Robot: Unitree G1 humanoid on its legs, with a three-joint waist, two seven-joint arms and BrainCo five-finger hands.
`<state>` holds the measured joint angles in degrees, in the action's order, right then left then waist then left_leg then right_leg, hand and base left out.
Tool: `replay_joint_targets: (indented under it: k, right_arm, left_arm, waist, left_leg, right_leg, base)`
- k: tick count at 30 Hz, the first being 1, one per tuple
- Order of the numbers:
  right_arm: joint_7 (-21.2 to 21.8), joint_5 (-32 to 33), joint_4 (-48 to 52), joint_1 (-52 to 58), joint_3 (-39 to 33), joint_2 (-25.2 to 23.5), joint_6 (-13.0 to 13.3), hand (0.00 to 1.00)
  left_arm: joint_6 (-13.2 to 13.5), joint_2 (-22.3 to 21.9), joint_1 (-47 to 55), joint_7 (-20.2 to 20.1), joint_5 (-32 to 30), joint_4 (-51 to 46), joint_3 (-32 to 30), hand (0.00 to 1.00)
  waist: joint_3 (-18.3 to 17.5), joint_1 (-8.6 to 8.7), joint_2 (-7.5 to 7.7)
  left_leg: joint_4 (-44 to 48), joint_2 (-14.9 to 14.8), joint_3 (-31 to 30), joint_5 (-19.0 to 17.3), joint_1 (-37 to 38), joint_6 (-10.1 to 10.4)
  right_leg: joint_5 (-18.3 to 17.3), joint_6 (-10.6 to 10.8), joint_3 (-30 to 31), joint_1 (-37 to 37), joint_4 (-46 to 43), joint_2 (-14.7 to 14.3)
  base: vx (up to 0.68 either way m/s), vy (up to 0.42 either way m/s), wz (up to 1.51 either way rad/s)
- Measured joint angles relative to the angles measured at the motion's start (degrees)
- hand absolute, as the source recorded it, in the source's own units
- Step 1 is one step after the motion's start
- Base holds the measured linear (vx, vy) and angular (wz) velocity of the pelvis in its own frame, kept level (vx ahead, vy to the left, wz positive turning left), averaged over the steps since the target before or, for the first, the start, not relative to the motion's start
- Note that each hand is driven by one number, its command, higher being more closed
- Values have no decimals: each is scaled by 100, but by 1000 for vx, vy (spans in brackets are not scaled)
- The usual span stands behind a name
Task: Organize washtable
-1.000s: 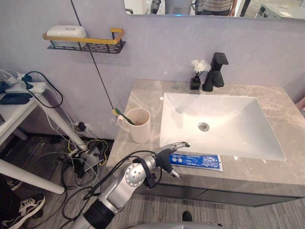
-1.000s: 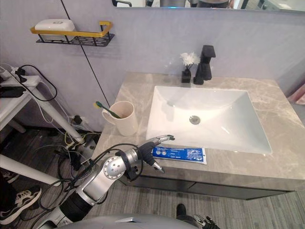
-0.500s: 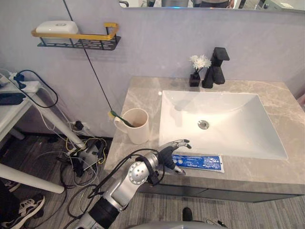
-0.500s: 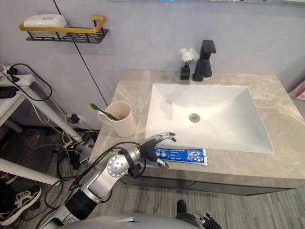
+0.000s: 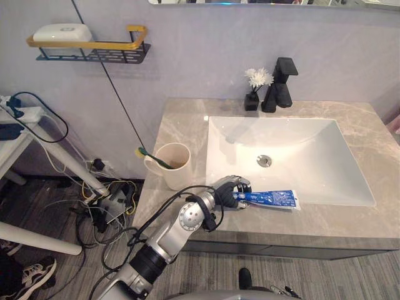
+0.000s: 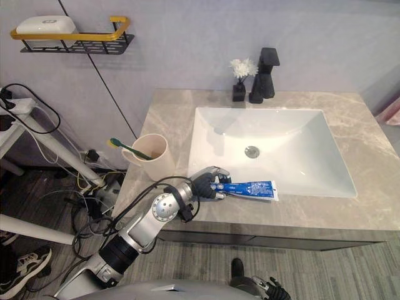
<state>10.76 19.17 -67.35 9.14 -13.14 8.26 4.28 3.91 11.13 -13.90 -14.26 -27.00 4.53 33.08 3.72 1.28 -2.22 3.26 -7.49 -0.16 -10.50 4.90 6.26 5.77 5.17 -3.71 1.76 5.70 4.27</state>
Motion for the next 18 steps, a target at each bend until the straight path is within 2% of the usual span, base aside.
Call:
replay_joint_targets:
  k: [9, 18]
  right_arm:
    - [-78, 20, 1, -14, 0, -9, 1, 0]
    - [-114, 422, 2, 5, -91, -16, 13, 0]
  left_arm:
    - [12, -24, -152, 116, -43, 222, 65, 100]
    - [5, 25, -115, 185, -50, 64, 92, 100]
  waist:
    - [39, 6, 15]
    - [65, 51, -17]
  left_leg:
    - [-2, 1, 6, -1, 46, 1]
    - [-24, -4, 91, -3, 170, 4]
  right_leg:
    - [0, 0, -6, -82, 3, 2]
    - [1, 1, 47, -112, 2, -7]
  base:
    - [-9, 0, 0]
    - [8, 2, -3]
